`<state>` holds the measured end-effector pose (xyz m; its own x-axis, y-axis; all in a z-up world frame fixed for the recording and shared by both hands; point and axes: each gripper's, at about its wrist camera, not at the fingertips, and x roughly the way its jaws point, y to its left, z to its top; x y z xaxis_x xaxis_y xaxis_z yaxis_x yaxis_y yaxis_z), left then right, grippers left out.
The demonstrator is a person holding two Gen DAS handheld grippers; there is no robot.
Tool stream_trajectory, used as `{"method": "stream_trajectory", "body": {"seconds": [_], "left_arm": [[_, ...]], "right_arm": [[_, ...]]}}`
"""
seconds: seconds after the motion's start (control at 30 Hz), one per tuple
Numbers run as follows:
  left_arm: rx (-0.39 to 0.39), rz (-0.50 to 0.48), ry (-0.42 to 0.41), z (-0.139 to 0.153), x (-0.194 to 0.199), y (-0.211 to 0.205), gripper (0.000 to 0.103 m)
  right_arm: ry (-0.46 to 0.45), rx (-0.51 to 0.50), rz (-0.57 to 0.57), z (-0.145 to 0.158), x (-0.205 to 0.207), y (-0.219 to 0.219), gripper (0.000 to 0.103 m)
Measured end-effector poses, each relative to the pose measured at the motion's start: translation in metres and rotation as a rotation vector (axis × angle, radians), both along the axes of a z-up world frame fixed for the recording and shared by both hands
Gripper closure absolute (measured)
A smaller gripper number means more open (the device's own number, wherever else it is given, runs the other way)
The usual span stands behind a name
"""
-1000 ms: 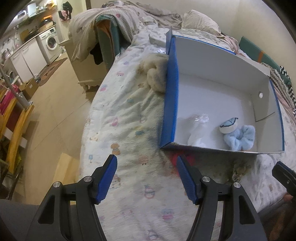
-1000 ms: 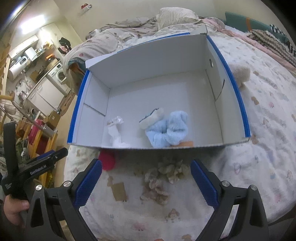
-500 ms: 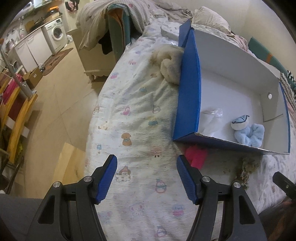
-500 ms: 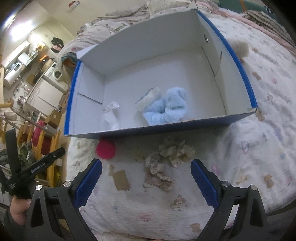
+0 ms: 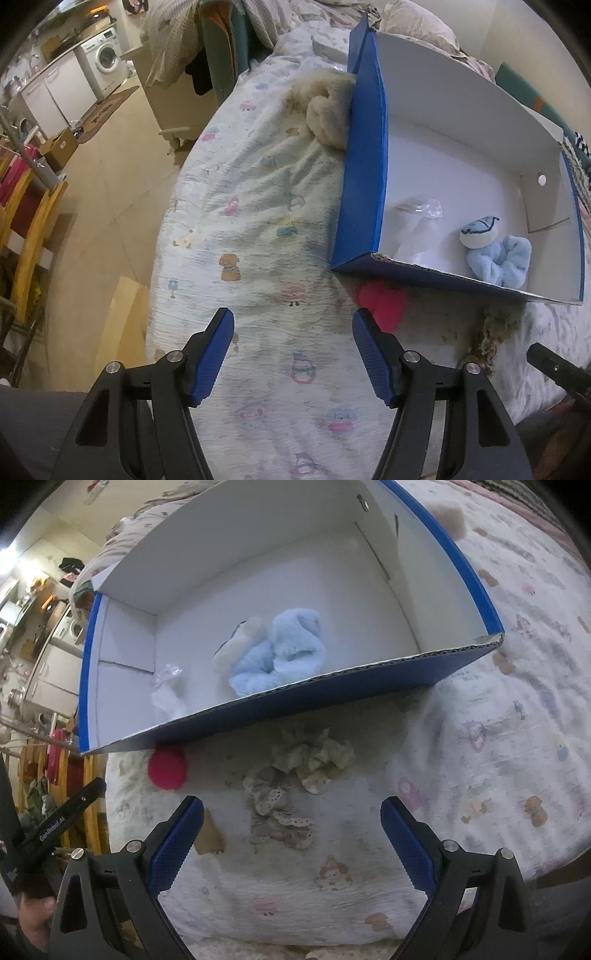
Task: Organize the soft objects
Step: 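Lower the left tool onto the pink rubber duck and close on it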
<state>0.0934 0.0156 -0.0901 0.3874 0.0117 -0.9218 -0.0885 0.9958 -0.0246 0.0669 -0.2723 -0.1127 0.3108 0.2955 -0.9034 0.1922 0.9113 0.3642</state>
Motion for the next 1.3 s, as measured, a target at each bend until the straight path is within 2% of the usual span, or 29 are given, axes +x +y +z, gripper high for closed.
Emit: {"method": "stream_trajectory", "body": {"seconds": [0.1, 0.27, 0.33, 0.5, 0.63, 0.87, 0.9, 0.97, 1.1, 1.3], "left_arm": [[-0.010, 0.025, 0.007, -0.003, 0.004, 0.003, 0.039], [-0.118, 0.118, 0.028, -0.011, 0.013, 0.019, 0.039], [-0.148, 0.106, 0.062, -0.019, 0.018, 0.014, 0.039], [-0.124, -0.025, 0.081, -0.029, 0.025, -0.025, 0.039], [-0.063, -0.113, 0.098, -0.041, 0.033, -0.059, 0.039], [-0.025, -0.097, 0.159, -0.067, 0.052, -0.070, 0.041], [-0.023, -0.098, 0.160, -0.068, 0.054, -0.071, 0.044], [-0.017, -0.104, 0.158, -0.072, 0.058, -0.071, 0.060], [-0.022, -0.119, 0.152, -0.073, 0.058, -0.071, 0.061], [-0.017, -0.139, 0.125, -0.059, 0.049, -0.064, 0.061]], "right_arm": [[0.010, 0.017, -0.029, -0.001, 0.002, -0.006, 0.001], [0.025, 0.073, -0.110, -0.006, 0.002, -0.022, 0.001], [0.028, 0.080, -0.123, -0.007, 0.002, -0.025, 0.001], [0.025, 0.069, -0.109, -0.004, 0.008, -0.026, 0.001], [0.038, 0.072, -0.105, -0.006, 0.009, -0.025, 0.001], [0.050, 0.058, -0.099, -0.010, 0.010, -0.023, 0.001], [0.050, 0.057, -0.099, -0.011, 0.010, -0.022, 0.000], [0.050, 0.053, -0.098, -0.013, 0.012, -0.017, 0.001], [0.052, 0.058, -0.107, -0.016, 0.012, -0.019, 0.001], [0.051, 0.060, -0.102, -0.019, 0.013, -0.021, 0.001]]}}
